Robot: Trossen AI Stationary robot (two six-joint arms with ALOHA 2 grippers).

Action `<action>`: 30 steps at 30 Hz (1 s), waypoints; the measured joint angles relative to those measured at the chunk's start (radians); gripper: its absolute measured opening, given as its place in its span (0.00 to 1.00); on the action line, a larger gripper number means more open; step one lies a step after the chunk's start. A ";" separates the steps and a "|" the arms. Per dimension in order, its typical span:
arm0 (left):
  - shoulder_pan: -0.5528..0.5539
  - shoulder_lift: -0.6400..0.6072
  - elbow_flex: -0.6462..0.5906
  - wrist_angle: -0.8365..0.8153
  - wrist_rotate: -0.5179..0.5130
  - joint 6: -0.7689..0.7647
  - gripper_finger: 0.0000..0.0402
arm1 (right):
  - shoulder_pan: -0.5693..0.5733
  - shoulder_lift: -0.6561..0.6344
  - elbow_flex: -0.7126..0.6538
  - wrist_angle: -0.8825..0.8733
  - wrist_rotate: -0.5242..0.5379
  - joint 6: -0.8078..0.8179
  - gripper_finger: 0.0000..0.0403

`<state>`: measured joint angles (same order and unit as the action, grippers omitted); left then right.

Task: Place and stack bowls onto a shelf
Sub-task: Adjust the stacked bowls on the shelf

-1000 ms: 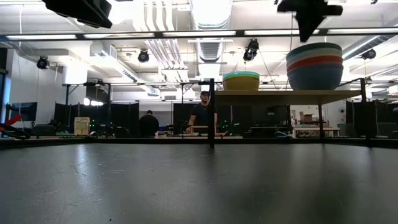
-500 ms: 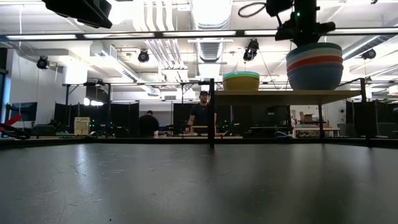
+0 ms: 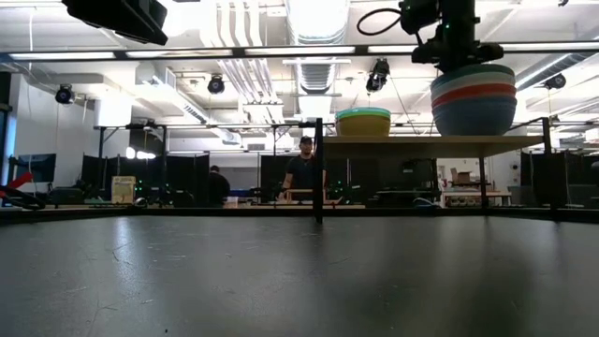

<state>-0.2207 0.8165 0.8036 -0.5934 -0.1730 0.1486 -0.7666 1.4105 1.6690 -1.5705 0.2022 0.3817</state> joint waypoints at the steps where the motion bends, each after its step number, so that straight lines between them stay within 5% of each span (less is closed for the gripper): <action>1: 0.000 0.000 0.000 0.000 0.000 0.000 0.24 | 0.000 0.000 -0.002 -0.001 -0.001 0.000 0.02; 30: 0.000 0.000 -0.001 0.001 0.000 0.000 0.24 | 0.000 -0.001 -0.003 0.127 -0.176 -0.104 0.02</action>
<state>-0.2207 0.8165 0.8024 -0.5922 -0.1730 0.1486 -0.7666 1.4095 1.6661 -1.4439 0.0257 0.2779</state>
